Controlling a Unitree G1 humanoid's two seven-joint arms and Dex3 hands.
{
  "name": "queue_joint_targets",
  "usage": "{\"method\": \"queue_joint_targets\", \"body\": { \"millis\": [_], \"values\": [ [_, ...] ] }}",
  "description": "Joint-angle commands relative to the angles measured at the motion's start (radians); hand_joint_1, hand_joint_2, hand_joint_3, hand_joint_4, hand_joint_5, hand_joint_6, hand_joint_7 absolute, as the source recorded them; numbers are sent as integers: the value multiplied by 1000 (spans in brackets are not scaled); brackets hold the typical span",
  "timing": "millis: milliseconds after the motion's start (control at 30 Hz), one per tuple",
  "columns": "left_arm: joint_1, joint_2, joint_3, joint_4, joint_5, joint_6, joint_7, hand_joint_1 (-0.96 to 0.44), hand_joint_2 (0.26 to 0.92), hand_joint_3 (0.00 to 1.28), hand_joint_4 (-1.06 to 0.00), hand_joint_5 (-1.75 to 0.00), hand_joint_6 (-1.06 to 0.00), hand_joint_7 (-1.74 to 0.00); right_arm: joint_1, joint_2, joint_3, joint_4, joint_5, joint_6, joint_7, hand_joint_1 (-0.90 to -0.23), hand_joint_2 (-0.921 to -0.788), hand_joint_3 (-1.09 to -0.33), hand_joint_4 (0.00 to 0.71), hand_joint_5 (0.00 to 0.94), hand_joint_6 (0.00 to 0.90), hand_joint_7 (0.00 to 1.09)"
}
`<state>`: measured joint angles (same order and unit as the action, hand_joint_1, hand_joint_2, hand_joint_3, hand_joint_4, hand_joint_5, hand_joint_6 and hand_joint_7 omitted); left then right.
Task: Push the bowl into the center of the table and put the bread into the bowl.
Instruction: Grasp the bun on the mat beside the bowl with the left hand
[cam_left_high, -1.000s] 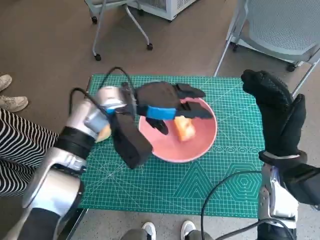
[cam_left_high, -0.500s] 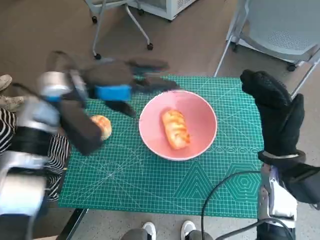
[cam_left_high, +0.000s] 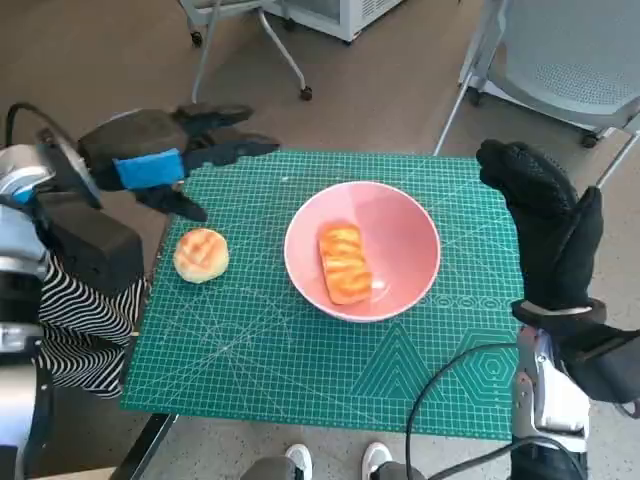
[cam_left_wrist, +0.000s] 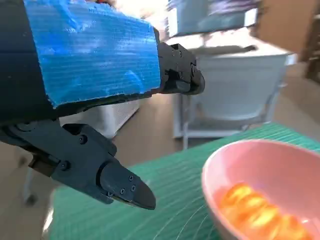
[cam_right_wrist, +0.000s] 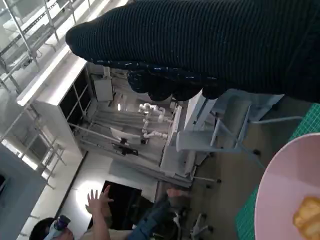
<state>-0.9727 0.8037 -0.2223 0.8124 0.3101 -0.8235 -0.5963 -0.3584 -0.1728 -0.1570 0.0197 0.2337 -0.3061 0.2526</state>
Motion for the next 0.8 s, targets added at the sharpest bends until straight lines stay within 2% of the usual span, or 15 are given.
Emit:
{"method": "queue_joint_targets", "body": {
  "millis": [33,267,800],
  "values": [
    [38,16,21,7,-20,32,-15,-181,729,0,-143,-1,-239,-198,0,1,2,30,7,1,12,-712,-921,-678,205,0,87,550],
    [81,21,23,15,-20,61,-35,-173,726,2,-135,0,-284,-114,-2,-4,5,36,6,-4,21,-714,-921,-679,202,0,85,547],
    [124,-19,-28,39,28,159,-82,-144,739,5,-95,0,-280,-38,-2,-14,-1,39,16,7,40,-711,-921,-690,203,1,82,543]
  ]
}}
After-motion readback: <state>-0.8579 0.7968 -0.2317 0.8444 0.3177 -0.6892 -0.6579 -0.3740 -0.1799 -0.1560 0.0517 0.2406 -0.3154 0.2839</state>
